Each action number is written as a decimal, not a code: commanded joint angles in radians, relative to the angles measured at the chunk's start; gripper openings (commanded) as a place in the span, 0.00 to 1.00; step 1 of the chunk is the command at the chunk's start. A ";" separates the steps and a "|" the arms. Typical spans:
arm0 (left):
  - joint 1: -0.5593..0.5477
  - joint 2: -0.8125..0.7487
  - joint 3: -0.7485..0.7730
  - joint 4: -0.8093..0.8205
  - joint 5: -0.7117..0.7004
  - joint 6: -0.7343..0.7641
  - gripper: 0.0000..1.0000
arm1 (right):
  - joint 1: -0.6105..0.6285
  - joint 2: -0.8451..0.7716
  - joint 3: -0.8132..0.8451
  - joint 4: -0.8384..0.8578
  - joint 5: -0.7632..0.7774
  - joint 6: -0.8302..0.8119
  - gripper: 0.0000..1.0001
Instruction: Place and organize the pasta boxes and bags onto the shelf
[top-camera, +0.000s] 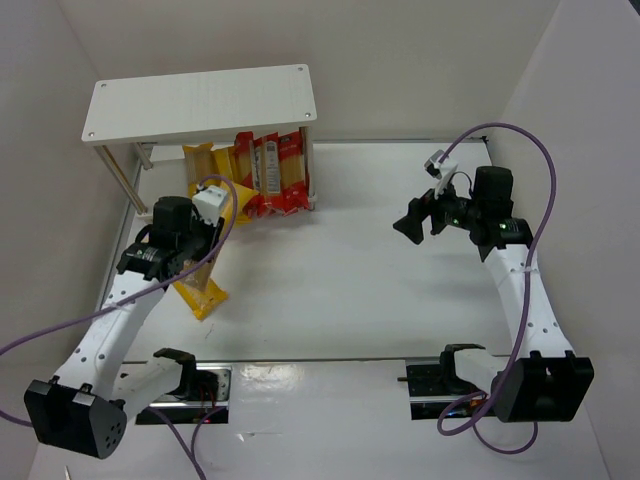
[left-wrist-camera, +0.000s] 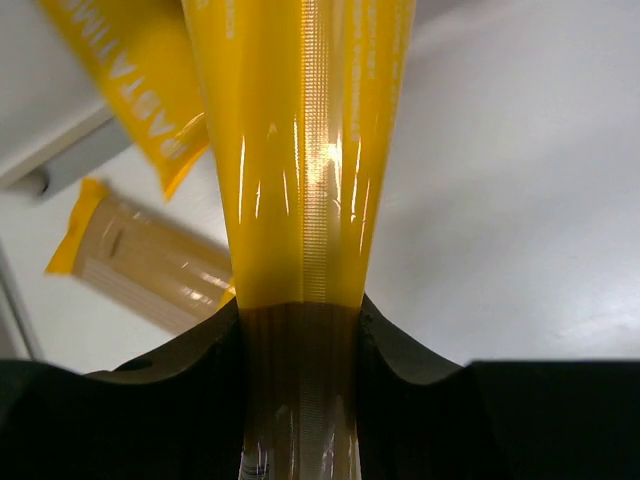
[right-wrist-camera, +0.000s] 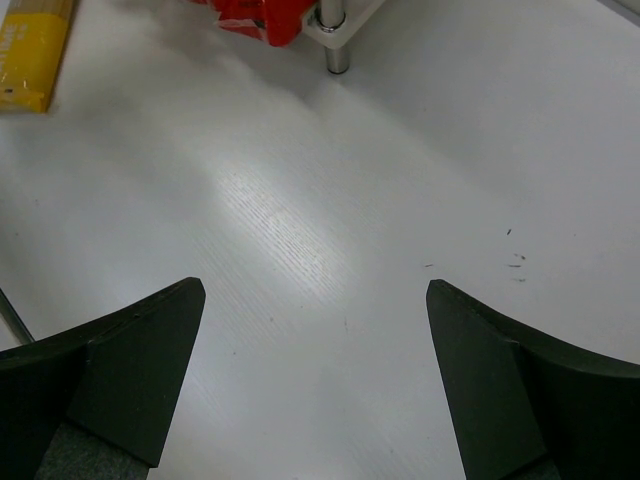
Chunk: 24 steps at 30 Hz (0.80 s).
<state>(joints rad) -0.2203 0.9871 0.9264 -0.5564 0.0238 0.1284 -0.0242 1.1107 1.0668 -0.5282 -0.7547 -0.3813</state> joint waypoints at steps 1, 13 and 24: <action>0.064 -0.011 0.017 0.139 -0.134 -0.090 0.00 | -0.006 -0.023 -0.018 0.046 0.003 0.012 1.00; 0.214 0.156 0.051 0.364 -0.217 -0.171 0.00 | -0.006 -0.069 -0.057 0.046 0.032 0.012 1.00; 0.346 0.303 0.038 0.592 -0.173 -0.141 0.00 | -0.006 -0.078 -0.077 0.074 0.052 0.002 1.00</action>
<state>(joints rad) 0.0822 1.2503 0.9184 -0.1780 -0.1570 -0.0071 -0.0242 1.0512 0.9924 -0.5091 -0.7105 -0.3790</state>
